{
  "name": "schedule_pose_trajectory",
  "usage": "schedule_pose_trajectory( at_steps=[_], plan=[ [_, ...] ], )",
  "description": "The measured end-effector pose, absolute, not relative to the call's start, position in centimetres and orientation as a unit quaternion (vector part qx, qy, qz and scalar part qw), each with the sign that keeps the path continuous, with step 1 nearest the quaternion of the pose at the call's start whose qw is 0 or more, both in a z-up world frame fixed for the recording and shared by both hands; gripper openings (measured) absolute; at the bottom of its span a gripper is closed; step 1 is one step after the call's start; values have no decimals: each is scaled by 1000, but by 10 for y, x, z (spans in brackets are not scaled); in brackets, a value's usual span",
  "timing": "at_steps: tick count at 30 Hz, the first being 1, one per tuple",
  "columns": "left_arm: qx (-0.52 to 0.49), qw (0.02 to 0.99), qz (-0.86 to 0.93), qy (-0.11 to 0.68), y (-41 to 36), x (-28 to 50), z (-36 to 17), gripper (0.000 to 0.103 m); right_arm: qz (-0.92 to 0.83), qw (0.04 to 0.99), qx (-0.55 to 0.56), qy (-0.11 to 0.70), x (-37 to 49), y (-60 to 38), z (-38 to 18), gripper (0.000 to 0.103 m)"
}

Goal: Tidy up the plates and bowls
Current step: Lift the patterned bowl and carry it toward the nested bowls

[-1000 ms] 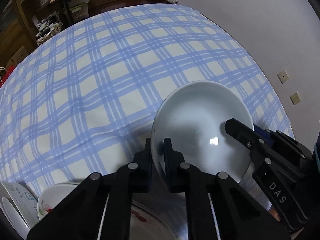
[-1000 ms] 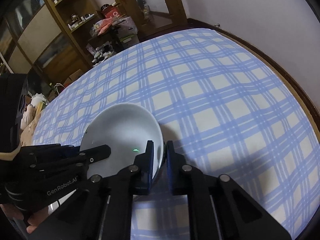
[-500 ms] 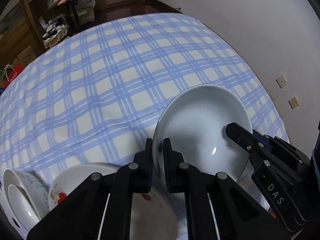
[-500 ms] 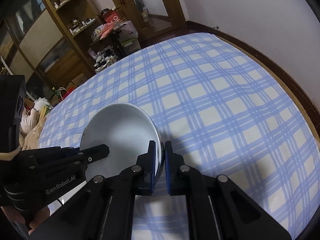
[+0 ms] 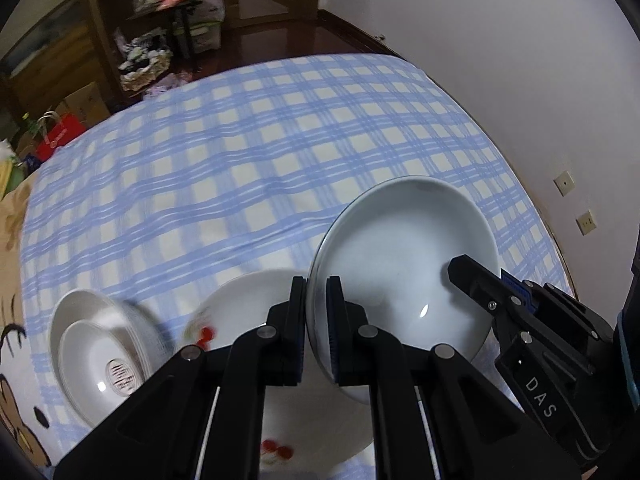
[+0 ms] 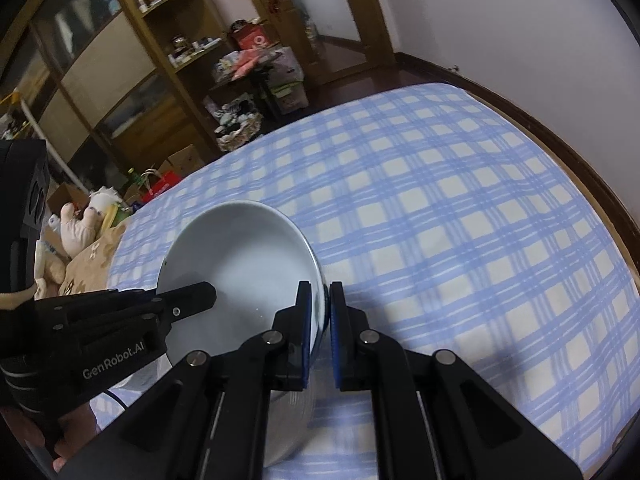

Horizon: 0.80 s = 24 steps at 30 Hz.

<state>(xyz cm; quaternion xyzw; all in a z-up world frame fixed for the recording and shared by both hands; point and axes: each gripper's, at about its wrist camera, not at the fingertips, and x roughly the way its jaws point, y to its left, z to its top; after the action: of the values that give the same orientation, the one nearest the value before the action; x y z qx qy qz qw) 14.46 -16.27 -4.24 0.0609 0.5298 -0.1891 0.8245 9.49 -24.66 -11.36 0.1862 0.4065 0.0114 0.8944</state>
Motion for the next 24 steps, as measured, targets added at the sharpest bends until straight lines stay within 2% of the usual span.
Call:
schedule_pose_trajectory(
  at_steps=[14,24],
  plan=[
    [41,859,-125,494,-63,106,17,10,75,912,138,379,79,-152,-63,9],
    [27,862,-115,493,-15,91,22,10,95,912,131,377,70,-105,-58,9]
  ],
)
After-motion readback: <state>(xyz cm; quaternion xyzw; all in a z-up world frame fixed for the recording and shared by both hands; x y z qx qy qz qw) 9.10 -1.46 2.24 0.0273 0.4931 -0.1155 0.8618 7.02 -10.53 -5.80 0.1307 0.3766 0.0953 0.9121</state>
